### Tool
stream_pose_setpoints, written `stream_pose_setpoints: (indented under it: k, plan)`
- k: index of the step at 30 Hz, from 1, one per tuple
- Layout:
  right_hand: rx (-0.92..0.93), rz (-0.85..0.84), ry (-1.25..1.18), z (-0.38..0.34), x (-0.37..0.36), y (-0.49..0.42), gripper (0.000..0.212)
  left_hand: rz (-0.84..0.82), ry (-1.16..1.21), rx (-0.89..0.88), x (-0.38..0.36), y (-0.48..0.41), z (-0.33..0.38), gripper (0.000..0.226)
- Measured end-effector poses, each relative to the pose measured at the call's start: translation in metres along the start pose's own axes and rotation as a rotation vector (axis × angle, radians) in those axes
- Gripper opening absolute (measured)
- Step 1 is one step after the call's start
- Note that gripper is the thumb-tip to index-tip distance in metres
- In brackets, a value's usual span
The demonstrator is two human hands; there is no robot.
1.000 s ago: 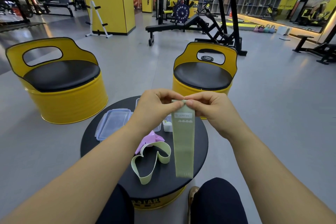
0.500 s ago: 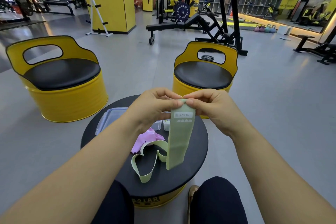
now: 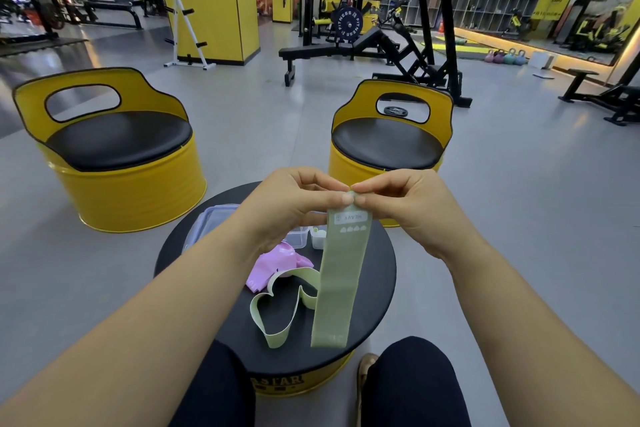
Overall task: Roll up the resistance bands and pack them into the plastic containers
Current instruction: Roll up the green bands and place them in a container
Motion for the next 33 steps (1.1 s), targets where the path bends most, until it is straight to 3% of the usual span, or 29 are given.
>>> stream_pose_setpoints:
  k: [8,17,23,33]
  plan:
    - [0.090,0.024,0.105,-0.009,0.003,-0.001,0.013,0.116,-0.076,-0.079,0.004,0.004,0.012,0.016]
    - [-0.009,0.064,-0.088,0.000,0.001,0.006,0.018,0.171,-0.113,-0.181,0.003,0.014,0.022,0.017]
    - [-0.001,0.069,-0.057,-0.004,-0.002,0.004,0.007,0.217,-0.153,-0.260,0.002,0.017,0.029,0.020]
    - [0.004,0.092,-0.072,-0.002,0.002,0.003,0.010,0.164,-0.142,-0.198,0.000,0.015,0.021,0.013]
Point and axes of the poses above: each hand's wrist, its own y-axis away from the middle knuckle, its own x-axis out of the back of the hand, z = x × y, the point moved 10 cm from there along -y, towards the middle knuckle, and after that the axes turned 15 degrees about x, right-handed, at the moved point
